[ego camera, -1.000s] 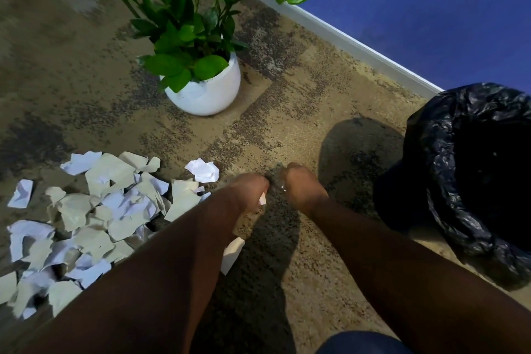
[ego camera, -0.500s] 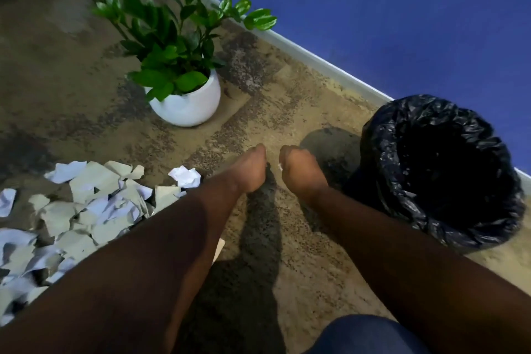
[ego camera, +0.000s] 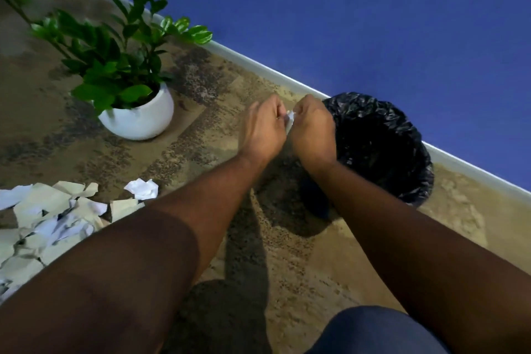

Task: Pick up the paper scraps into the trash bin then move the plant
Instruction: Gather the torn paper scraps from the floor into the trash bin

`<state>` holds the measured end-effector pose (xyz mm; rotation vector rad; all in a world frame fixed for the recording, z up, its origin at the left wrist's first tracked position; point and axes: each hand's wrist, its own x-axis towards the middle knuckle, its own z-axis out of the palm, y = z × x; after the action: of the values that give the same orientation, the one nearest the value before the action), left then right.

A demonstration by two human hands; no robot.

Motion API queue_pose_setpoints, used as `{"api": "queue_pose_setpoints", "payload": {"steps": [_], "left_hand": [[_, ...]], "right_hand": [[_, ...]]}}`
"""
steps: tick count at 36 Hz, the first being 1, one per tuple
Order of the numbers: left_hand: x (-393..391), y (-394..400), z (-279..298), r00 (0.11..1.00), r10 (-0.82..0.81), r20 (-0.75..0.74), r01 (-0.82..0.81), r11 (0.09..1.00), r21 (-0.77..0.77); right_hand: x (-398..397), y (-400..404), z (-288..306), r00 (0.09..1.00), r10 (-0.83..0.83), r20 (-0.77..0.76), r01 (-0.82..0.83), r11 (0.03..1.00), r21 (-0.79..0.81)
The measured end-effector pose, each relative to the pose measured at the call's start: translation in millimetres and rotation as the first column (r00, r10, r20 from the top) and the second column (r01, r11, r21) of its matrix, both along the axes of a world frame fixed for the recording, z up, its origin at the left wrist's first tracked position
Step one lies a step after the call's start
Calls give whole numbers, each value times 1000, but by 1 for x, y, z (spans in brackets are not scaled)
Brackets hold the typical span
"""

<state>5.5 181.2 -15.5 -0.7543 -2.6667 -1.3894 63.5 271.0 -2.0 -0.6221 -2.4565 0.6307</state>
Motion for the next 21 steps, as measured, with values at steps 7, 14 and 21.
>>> {"api": "queue_pose_setpoints", "payload": {"steps": [7,14,21], "left_hand": [[36,42,15,994,-100,-46,103,992,75],[62,70,14,979,-205,-2,205,978,51],[76,80,17,968,-238,-85,242,969,43]], "right_hand": [[39,36,11,991,-114,-63,118,991,69],[71,65,10,977,-214,20,211,973,93],[92,80,11,958,-284,33,280,955,98]]}}
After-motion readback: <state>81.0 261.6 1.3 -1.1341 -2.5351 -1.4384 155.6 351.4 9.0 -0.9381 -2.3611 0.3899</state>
